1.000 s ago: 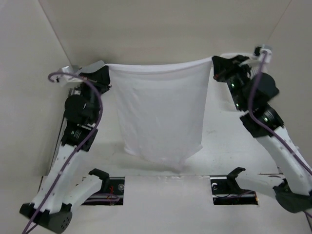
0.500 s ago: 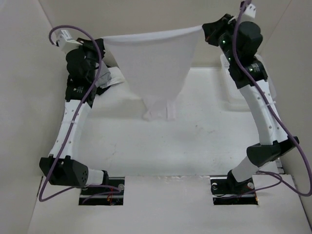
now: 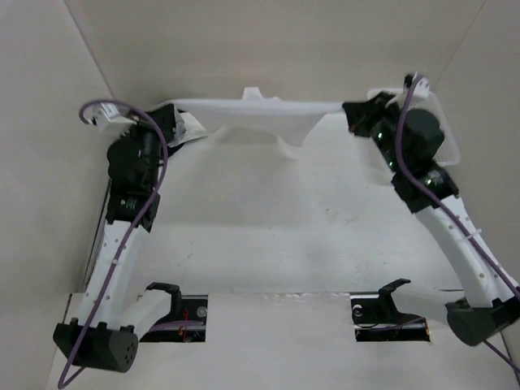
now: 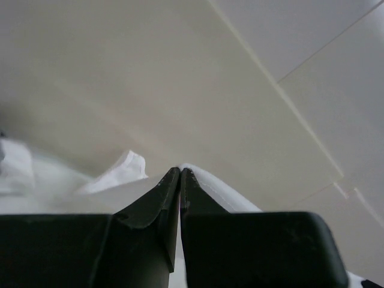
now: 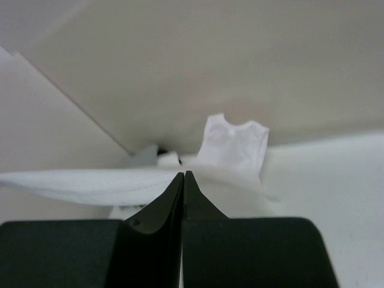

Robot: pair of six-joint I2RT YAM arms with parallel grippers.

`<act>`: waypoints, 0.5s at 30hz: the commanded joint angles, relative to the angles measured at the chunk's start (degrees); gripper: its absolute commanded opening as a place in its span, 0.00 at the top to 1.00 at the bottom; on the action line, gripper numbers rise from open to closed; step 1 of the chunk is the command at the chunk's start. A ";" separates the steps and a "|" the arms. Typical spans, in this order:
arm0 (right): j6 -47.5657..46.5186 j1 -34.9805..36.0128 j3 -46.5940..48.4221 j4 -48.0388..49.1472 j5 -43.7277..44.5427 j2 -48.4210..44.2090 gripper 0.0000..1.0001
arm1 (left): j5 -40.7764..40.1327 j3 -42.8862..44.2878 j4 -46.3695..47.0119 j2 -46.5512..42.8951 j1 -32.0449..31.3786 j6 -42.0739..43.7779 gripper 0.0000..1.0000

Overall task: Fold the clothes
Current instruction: Flatten the tank top out

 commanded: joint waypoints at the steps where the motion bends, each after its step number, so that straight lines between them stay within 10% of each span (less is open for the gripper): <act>1: 3.07 4.05 -17.04 5.00 4.56 -9.20 1.00 | -3.76 -14.25 -0.38 -8.44 -2.94 -0.70 0.99; 6: 7.81 15.37 -38.86 3.45 9.31 -25.37 1.00 | -6.85 -33.53 -14.23 -29.25 -8.83 -1.31 0.99; 15: 31.95 47.88 -56.91 -21.50 20.55 -44.37 1.00 | -5.26 -38.47 -49.16 -54.95 -18.39 -9.99 0.99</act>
